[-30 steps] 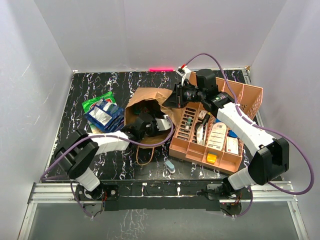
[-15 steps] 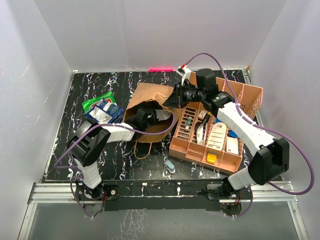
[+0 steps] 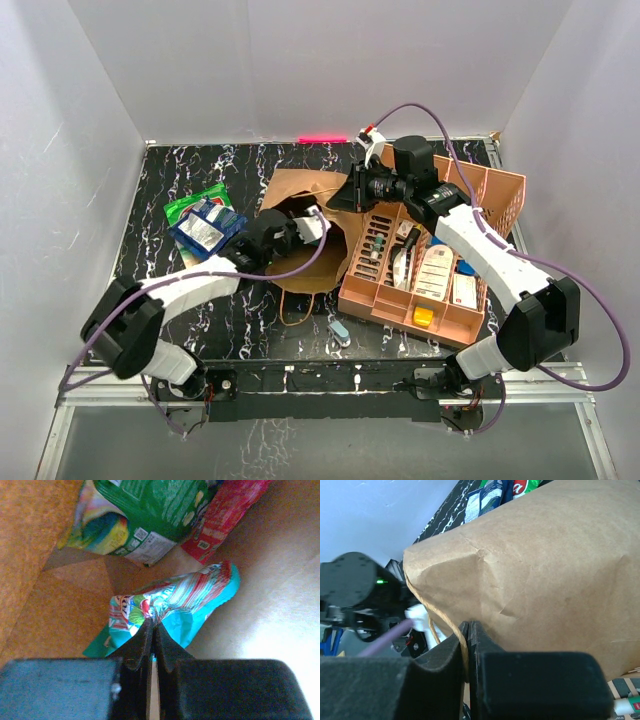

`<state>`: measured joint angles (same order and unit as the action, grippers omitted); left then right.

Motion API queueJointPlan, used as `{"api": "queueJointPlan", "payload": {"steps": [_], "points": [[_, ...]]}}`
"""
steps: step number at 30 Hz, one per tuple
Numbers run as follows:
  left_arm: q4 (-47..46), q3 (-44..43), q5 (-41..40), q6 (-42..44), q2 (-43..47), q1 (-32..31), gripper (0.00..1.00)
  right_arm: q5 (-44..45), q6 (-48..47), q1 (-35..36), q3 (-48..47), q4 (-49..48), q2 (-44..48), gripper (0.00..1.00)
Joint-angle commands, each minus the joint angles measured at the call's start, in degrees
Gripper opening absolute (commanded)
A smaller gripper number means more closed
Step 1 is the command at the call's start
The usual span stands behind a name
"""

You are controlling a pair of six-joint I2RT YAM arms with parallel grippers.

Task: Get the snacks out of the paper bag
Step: Take out the snack from the paper bag.

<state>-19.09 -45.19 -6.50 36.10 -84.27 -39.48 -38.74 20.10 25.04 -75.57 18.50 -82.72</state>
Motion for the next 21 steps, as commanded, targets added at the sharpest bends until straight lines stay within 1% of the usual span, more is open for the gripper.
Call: {"api": "queueJointPlan", "payload": {"steps": [1,5,9,13,17,21], "points": [[4.69,1.23,5.58,-7.09,10.55,-0.15,0.0,2.59,1.24,-0.25,-1.64,-2.37,1.71,0.07],[9.48,1.98,7.04,-11.91,18.13,-0.71,0.0,3.48,1.59,-0.33,-1.61,-2.88,1.38,0.07],[16.04,-0.27,6.9,-16.76,25.3,-1.1,0.0,3.21,3.01,-0.4,-1.15,-4.73,0.47,0.07],[22.93,-4.2,7.02,-21.35,30.2,-1.25,0.0,2.71,3.45,-0.34,-1.42,-4.79,-0.75,0.07],[26.7,-7.03,7.85,-25.2,34.85,-1.3,0.0,3.32,3.37,-0.34,-1.06,-4.94,-0.49,0.07],[31.6,-11.41,7.99,-27.93,37.69,-1.25,0.0,3.67,3.37,-0.47,-0.17,-5.51,-0.14,0.07]]}}
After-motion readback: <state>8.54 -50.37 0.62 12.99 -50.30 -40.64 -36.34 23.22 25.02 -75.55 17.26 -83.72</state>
